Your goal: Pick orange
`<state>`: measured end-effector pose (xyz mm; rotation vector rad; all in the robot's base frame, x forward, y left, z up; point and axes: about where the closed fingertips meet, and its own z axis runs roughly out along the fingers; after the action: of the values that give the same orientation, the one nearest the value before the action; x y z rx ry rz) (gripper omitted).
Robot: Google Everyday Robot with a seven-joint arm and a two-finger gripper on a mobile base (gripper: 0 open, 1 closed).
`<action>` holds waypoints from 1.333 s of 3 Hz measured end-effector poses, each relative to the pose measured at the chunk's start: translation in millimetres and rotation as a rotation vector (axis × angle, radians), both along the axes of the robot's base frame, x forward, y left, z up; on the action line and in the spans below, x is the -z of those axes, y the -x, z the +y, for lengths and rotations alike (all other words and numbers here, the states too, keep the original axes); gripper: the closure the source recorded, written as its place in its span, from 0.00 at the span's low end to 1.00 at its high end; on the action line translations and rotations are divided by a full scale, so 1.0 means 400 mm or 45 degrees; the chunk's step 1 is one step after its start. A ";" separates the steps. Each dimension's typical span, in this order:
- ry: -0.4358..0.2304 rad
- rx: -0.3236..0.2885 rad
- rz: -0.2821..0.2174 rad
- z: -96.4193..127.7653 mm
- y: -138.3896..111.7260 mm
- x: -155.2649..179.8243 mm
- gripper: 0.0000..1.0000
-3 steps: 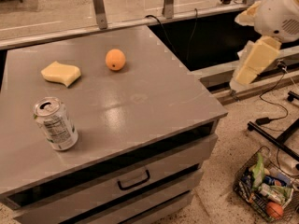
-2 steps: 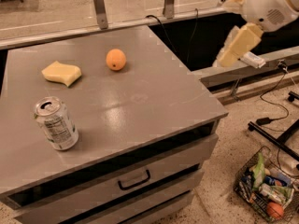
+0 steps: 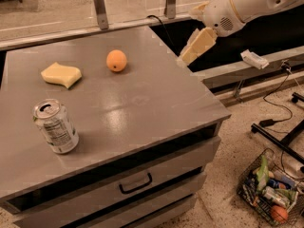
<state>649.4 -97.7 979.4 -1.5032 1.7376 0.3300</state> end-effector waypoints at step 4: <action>-0.229 -0.205 -0.036 0.280 -0.149 0.038 0.00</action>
Offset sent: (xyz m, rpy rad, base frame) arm 0.0425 0.0712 0.0073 0.2492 -0.0134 0.1689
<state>709.0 14.4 964.2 -1.5112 1.5254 0.5308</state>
